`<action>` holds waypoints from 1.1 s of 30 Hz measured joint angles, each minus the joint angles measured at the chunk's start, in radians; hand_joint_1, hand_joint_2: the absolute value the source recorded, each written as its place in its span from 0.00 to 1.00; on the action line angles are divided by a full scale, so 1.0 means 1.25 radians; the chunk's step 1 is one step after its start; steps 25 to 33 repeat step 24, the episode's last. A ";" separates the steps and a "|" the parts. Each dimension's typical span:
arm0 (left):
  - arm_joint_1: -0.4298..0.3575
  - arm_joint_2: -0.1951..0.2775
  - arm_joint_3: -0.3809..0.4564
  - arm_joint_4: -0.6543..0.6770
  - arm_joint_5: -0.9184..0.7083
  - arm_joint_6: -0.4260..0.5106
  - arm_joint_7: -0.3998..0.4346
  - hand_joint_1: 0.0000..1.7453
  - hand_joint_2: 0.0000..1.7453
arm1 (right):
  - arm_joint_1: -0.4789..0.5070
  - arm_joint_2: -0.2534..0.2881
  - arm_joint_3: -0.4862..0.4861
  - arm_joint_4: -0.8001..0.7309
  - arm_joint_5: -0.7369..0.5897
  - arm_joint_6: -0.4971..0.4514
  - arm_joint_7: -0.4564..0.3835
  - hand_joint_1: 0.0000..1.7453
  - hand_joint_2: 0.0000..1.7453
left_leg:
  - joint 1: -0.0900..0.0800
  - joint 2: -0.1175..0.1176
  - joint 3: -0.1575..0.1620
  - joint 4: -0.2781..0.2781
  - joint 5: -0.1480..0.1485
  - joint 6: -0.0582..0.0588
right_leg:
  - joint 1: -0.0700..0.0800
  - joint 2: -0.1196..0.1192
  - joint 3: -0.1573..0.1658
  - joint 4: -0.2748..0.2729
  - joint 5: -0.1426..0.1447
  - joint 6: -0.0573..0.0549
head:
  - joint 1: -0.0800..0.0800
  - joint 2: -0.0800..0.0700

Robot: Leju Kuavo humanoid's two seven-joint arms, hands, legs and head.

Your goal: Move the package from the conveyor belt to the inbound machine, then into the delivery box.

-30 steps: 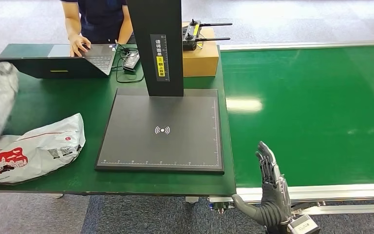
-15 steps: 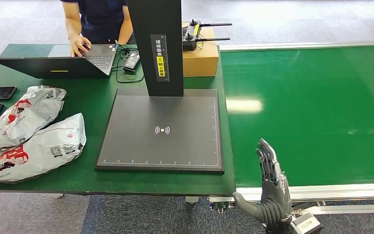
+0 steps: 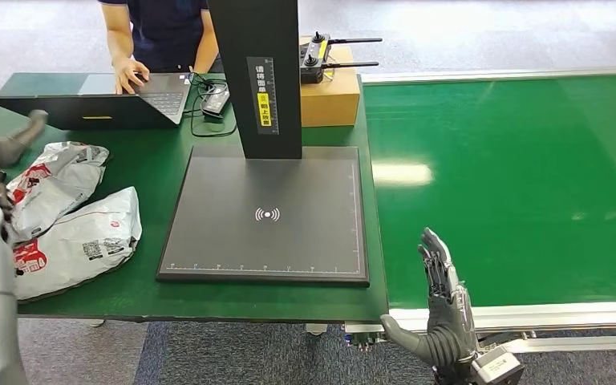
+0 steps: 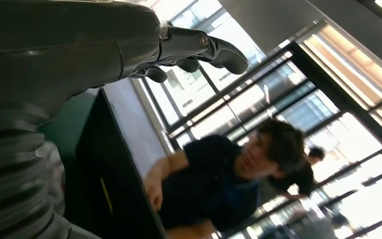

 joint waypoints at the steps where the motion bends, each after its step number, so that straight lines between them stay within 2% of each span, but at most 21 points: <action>1: 0.065 -0.024 -0.031 -0.064 0.019 0.010 -0.023 0.00 1.00 | 0.000 0.000 0.003 0.003 0.000 -0.005 0.000 0.00 1.00 | -0.001 0.000 0.000 0.000 -0.001 0.001 | -0.001 0.000 0.000 0.000 -0.001 0.001 | 0.000 0.000; 5: 0.294 -0.128 -0.178 -0.260 0.023 0.071 -0.090 0.00 1.00 | 0.001 0.000 0.013 0.015 0.014 -0.031 0.000 0.00 1.00 | -0.002 0.001 0.000 0.000 -0.003 0.003 | -0.002 0.001 0.000 0.000 -0.002 0.003 | 0.000 0.000; 7: 0.360 -0.168 -0.242 -0.314 0.029 0.083 -0.088 0.00 1.00 | 0.000 0.001 0.017 0.024 0.023 -0.037 0.000 0.00 1.00 | -0.002 0.000 -0.001 0.000 -0.004 0.004 | -0.002 0.000 0.000 -0.001 -0.003 0.004 | 0.000 0.000; 9: 0.394 -0.196 -0.281 -0.341 0.040 0.086 -0.080 0.00 1.00 | -0.002 0.001 0.020 0.035 0.030 -0.040 0.000 0.00 1.00 | -0.002 0.000 0.000 0.000 -0.004 0.004 | -0.002 0.000 0.001 -0.001 -0.003 0.004 | 0.000 0.000; 15: 0.452 -0.254 -0.317 -0.362 0.049 0.078 -0.083 0.00 1.00 | -0.022 0.005 0.037 0.087 0.044 -0.059 0.000 0.00 1.00 | -0.002 0.000 0.002 0.000 -0.004 0.003 | -0.002 -0.001 0.002 -0.001 -0.003 0.004 | 0.000 0.000; 23: 0.492 -0.317 -0.317 -0.363 0.031 0.036 -0.084 0.00 1.00 | -0.065 0.024 0.067 0.156 0.060 -0.085 0.000 0.00 1.00 | -0.001 -0.001 0.002 0.000 -0.003 0.003 | -0.001 -0.001 0.002 0.000 -0.003 0.003 | 0.000 0.000; 33: 0.493 -0.319 -0.316 -0.363 0.030 0.034 -0.082 0.00 1.00 | -0.067 0.025 0.069 0.159 0.060 -0.085 0.000 0.00 1.00 | -0.001 -0.001 0.002 0.000 -0.003 0.003 | -0.001 -0.001 0.002 0.000 -0.003 0.003 | 0.000 0.000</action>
